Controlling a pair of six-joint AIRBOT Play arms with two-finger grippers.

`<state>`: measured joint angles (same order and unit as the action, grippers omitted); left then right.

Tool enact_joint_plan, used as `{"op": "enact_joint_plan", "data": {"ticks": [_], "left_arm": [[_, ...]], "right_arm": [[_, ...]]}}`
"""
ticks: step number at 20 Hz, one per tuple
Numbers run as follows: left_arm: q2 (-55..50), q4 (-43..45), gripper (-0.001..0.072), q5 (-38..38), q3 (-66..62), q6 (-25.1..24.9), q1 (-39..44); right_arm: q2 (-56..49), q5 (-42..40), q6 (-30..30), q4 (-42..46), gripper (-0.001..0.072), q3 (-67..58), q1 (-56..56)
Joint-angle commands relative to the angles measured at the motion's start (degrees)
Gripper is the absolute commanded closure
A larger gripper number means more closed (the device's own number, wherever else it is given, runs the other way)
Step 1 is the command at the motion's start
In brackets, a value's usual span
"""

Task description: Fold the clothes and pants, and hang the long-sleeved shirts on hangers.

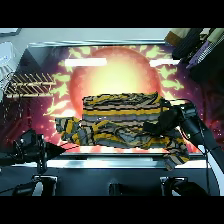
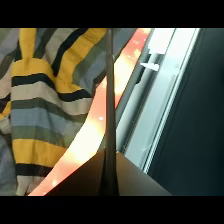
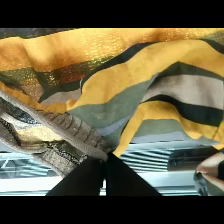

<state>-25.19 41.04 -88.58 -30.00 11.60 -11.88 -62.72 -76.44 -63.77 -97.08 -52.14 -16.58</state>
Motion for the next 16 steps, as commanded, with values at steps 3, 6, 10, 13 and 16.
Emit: {"op": "enact_joint_plan", "data": {"ticks": [3,6,10,13,16], "left_arm": [[-1.11,0.33,0.069,-0.48,2.21,-1.36,1.95],[-2.69,0.37,0.069,0.66,3.61,-1.38,3.28],[-5.42,0.31,0.069,5.4,4.0,-1.38,5.46],[-9.9,0.28,0.0691,10.27,4.13,-1.36,9.73],[-15.52,0.24,0.0691,14.16,4.11,-1.38,16.46]], "right_arm": [[0.04,-0.44,1.66,-0.26,0.0682,-0.04,-0.04],[0.07,-0.46,1.66,-0.87,0.0682,-0.04,-0.04],[0.2,-0.57,1.42,-1.92,0.0682,-0.04,-0.04],[1.49,-0.44,0.96,-1.86,0.0682,-0.04,-0.04],[3.52,-0.39,1.01,-1.84,0.0682,-0.04,-0.04]]}}
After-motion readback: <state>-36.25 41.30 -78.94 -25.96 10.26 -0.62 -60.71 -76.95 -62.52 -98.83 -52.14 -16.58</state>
